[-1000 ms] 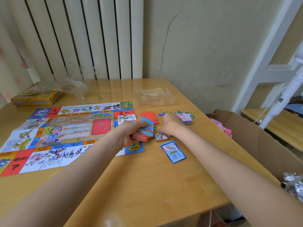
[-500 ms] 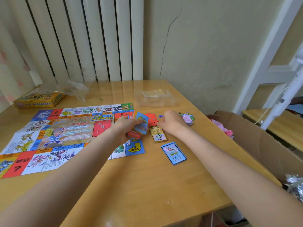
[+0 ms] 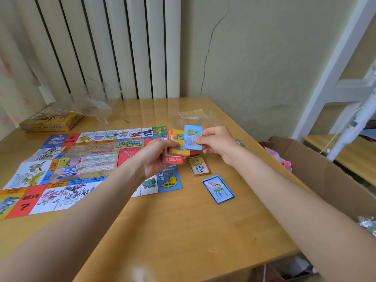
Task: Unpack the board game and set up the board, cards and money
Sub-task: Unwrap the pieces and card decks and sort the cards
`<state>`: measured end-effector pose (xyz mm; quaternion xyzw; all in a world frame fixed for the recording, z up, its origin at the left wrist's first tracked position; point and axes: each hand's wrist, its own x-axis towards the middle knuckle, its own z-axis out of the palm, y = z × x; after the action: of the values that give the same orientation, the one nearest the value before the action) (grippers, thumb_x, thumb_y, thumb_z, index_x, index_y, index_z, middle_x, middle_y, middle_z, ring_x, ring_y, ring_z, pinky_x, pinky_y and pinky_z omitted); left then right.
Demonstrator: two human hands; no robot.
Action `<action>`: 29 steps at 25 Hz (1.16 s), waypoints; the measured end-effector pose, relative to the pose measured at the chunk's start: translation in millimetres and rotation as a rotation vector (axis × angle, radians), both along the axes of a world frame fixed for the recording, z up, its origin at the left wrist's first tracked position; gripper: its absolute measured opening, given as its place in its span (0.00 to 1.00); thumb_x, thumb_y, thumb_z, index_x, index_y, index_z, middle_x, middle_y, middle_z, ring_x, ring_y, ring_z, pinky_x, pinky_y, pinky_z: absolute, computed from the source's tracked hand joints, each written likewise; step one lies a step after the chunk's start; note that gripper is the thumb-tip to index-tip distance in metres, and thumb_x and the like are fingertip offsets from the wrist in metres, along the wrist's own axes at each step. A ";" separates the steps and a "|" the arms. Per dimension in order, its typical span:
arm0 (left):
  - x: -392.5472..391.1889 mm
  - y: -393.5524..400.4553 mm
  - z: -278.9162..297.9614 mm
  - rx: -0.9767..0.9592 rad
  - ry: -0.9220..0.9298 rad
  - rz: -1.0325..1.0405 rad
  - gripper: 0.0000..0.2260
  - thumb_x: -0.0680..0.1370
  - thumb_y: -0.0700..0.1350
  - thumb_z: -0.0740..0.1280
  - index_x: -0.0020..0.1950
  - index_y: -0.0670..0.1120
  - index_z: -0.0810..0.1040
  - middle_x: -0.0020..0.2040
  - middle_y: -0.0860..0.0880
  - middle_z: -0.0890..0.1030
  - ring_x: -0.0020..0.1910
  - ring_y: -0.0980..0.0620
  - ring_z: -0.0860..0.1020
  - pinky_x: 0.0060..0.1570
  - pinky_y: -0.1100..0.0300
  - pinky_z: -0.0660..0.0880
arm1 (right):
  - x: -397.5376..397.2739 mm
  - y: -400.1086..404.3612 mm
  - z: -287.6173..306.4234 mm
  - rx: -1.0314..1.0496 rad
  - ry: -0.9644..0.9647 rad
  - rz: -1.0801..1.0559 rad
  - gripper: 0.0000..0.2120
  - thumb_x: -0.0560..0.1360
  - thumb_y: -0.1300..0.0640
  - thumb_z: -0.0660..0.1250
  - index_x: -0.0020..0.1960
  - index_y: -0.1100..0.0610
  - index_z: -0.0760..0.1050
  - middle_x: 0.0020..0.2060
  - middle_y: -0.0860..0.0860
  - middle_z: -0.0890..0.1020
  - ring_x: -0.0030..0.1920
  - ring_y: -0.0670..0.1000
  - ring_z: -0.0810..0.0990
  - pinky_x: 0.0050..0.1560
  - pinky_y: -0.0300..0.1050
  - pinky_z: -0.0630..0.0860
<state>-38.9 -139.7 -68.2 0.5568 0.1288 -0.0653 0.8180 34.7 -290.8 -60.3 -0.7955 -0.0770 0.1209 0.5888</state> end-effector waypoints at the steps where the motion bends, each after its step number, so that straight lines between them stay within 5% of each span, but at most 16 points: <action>1: 0.6 0.2 -0.1 0.033 0.016 0.031 0.06 0.78 0.34 0.59 0.50 0.38 0.75 0.34 0.44 0.84 0.30 0.51 0.83 0.29 0.61 0.79 | 1.0 -2.8 3.1 0.002 0.022 0.016 0.19 0.71 0.67 0.70 0.61 0.67 0.72 0.44 0.59 0.79 0.31 0.47 0.75 0.24 0.33 0.73; 5: 0.3 -0.7 -5.8 0.113 0.070 0.062 0.04 0.78 0.33 0.60 0.51 0.38 0.73 0.32 0.44 0.83 0.28 0.50 0.82 0.28 0.61 0.79 | -5.6 -23.9 16.5 -0.174 0.134 0.247 0.18 0.71 0.70 0.68 0.58 0.57 0.72 0.43 0.57 0.79 0.36 0.49 0.78 0.28 0.36 0.75; 10: -5.2 -9.6 -8.2 0.128 0.073 0.013 0.05 0.78 0.33 0.59 0.50 0.38 0.73 0.33 0.43 0.84 0.30 0.50 0.83 0.31 0.59 0.79 | -20.1 -41.2 22.3 -0.475 0.126 0.483 0.09 0.72 0.68 0.69 0.48 0.58 0.75 0.32 0.53 0.79 0.24 0.44 0.74 0.27 0.35 0.71; 17: -18.3 -21.2 -7.8 0.178 0.133 -0.030 0.05 0.78 0.33 0.59 0.51 0.37 0.72 0.30 0.43 0.83 0.26 0.49 0.82 0.25 0.60 0.78 | -29.6 -51.4 -2.8 -0.739 0.017 0.441 0.10 0.68 0.67 0.72 0.42 0.56 0.74 0.34 0.52 0.75 0.28 0.48 0.72 0.30 0.38 0.71; 22: -28.4 -16.4 -6.9 0.218 0.262 -0.151 0.09 0.78 0.33 0.58 0.55 0.33 0.73 0.45 0.36 0.82 0.39 0.42 0.83 0.36 0.49 0.81 | -41.3 -43.5 -5.8 -0.783 -0.012 0.350 0.21 0.69 0.68 0.72 0.59 0.59 0.69 0.36 0.52 0.71 0.31 0.48 0.74 0.30 0.38 0.75; 26: -34.8 -16.4 -8.4 0.201 0.282 -0.136 0.14 0.77 0.33 0.59 0.62 0.33 0.70 0.52 0.34 0.80 0.36 0.41 0.83 0.35 0.48 0.81 | -49.5 -31.9 -9.1 -0.702 0.002 0.340 0.11 0.69 0.70 0.71 0.43 0.61 0.70 0.35 0.54 0.72 0.31 0.49 0.75 0.25 0.35 0.76; 29: -38.6 -22.2 -9.8 0.181 0.272 -0.168 0.14 0.78 0.33 0.59 0.63 0.32 0.70 0.52 0.34 0.81 0.36 0.41 0.83 0.32 0.52 0.81 | -51.9 -30.9 -9.7 -0.708 -0.016 0.337 0.13 0.69 0.70 0.71 0.38 0.58 0.69 0.35 0.53 0.72 0.31 0.48 0.74 0.25 0.35 0.76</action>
<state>-77.5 -161.8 -78.1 0.6229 0.1966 -0.1965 0.7312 -17.2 -321.7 -69.9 -0.9265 -0.1649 0.2288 0.2490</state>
